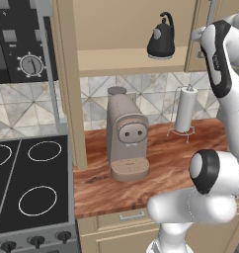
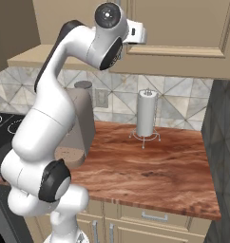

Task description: Open the cabinet, pick the kettle from the cabinet, and place it in the sink.

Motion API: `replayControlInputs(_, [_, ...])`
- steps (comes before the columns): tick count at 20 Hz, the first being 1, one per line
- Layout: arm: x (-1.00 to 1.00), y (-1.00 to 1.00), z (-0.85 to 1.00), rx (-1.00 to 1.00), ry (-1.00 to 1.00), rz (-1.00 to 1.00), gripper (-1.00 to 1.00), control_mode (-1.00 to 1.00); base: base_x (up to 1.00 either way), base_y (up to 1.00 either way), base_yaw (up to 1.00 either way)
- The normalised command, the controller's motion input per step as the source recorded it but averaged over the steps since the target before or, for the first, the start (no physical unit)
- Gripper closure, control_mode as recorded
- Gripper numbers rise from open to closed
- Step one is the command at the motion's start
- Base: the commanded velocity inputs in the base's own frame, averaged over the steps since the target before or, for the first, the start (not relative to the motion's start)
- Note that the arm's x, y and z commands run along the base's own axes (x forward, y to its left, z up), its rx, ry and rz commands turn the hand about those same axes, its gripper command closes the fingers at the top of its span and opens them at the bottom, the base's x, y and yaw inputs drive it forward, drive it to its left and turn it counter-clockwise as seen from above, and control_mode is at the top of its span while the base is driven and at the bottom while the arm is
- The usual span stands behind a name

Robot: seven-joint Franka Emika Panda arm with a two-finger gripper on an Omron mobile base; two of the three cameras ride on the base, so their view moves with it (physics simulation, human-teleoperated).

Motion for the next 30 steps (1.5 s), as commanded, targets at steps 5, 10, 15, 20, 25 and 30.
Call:
replayControlInputs(5, [0.28,0.08,-0.06,0.01,0.0,-0.01,1.0,-1.0,0.0,0.0,0.0])
replayControlInputs(10, [0.21,0.22,-0.09,0.0,0.0,-0.07,1.0,-1.0,0.0,0.0,0.0])
replayControlInputs(15, [0.14,0.33,-0.09,0.0,-0.04,-0.15,1.0,-1.0,0.0,0.0,0.0])
replayControlInputs(20, [0.07,0.31,-0.07,0.0,-0.05,-0.16,1.0,-1.0,0.0,0.0,0.0])
replayControlInputs(25, [0.0,0.14,-0.03,0.01,-0.02,-0.07,1.0,-1.0,0.0,0.0,0.0])
replayControlInputs(30, [-0.16,0.0,-0.02,0.09,0.0,0.0,1.0,-1.0,0.0,0.0,0.0])
